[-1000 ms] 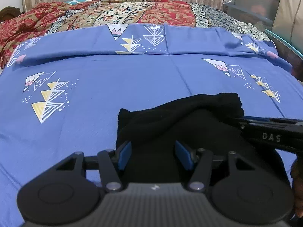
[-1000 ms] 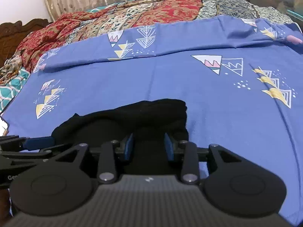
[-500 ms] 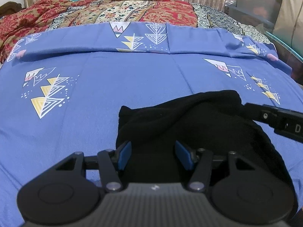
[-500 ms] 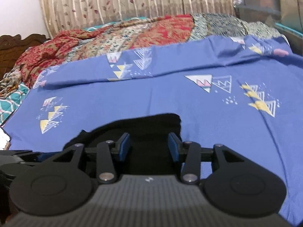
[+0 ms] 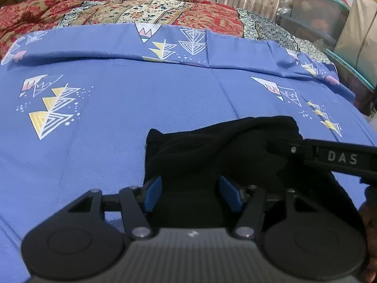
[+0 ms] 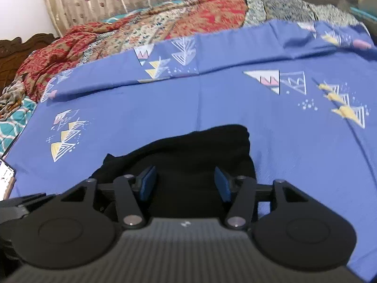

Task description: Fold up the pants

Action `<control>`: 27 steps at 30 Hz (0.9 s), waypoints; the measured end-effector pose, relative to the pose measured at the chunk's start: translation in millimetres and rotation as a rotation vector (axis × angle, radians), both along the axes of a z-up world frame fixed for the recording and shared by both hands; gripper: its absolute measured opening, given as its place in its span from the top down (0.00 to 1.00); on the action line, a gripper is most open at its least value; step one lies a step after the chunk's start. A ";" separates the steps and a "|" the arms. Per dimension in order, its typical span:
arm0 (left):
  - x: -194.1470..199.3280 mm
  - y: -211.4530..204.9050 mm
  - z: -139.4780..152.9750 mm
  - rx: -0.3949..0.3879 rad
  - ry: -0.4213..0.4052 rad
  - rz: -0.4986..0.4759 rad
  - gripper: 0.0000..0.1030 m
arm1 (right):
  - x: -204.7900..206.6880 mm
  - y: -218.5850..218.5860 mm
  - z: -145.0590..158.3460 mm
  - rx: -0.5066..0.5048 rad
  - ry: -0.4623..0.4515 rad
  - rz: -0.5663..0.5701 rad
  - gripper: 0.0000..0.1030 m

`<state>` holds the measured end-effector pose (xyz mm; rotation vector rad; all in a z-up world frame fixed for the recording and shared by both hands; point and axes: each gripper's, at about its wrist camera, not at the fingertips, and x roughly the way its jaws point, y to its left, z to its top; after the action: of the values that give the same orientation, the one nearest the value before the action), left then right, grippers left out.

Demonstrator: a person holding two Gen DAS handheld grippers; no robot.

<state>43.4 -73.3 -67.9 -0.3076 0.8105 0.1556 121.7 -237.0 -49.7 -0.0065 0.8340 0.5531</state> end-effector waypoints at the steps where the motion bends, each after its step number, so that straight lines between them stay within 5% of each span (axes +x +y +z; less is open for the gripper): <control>1: -0.5 1.8 -1.6 -0.009 -0.005 0.003 0.44 | 0.1 1.5 -2.0 -0.003 0.000 -0.002 0.44; 9: -6.9 13.7 -17.1 -0.066 -0.078 0.007 0.38 | -4.3 10.8 -15.3 -0.043 -0.058 -0.007 0.43; 11: -7.7 17.9 -24.3 -0.075 -0.075 0.032 0.12 | -5.3 11.3 -18.2 -0.050 -0.076 -0.010 0.43; 12: -7.2 26.5 -32.0 -0.134 -0.059 0.058 0.10 | -7.0 11.9 -19.2 -0.055 -0.088 -0.011 0.43; 14: -12.8 37.2 -38.1 -0.198 -0.108 0.056 0.11 | -10.0 14.1 -21.4 -0.068 -0.114 -0.003 0.42; 27: -22.2 36.6 -45.1 -0.187 -0.193 0.018 0.11 | -8.7 5.8 -31.8 0.027 -0.128 -0.020 0.38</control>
<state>21.2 -36.7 -113.0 -0.4987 0.6323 0.0655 112.9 -231.1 -81.5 -0.0085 0.7011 0.5393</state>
